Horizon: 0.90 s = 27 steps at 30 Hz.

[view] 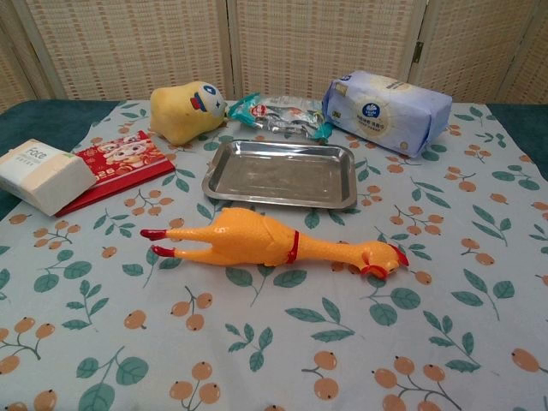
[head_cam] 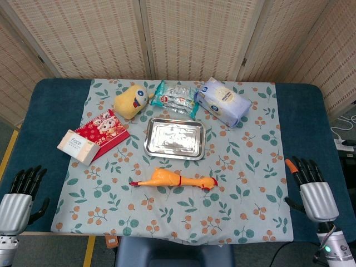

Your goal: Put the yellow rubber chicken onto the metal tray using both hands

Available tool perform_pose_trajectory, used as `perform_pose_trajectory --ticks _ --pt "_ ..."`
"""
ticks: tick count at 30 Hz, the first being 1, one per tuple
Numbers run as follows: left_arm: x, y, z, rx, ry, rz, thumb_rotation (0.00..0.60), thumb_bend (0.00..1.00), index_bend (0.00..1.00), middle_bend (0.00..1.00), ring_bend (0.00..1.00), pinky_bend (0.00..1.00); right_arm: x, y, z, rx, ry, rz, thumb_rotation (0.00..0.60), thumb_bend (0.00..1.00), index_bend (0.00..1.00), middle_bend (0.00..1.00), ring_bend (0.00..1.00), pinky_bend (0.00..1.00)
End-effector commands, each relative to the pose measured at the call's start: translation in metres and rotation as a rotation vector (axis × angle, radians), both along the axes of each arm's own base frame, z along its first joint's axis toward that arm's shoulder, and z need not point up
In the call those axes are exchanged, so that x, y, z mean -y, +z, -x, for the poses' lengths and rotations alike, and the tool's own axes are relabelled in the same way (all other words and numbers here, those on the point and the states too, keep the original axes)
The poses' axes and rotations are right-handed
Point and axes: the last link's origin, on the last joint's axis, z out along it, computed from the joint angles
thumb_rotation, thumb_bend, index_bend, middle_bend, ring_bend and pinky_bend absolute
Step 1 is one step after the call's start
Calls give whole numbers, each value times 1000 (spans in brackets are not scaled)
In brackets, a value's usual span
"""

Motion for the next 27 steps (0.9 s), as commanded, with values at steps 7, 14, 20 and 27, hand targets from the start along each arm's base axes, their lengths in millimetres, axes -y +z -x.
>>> perform_pose_trajectory --ticks 7,14,20,27 --pt "-2 -1 -3 7 -19 4 600 428 0 0 0 63 -2 -11 -5 14 -13 -27 600 99 0 0 0 0" --pt "-4 -1 -1 17 -22 22 600 428 0 0 0 64 11 -51 -44 51 66 -137 600 100 1 0 0 51" --pt "-3 1 -4 28 -38 7 600 426 0 1 0 72 34 -85 -80 7 81 -209 600 103 108 20 0 73" --pt "-2 4 2 16 -5 40 600 427 0 7 0 75 64 -132 -123 5 84 -311 600 108 145 69 0 79"
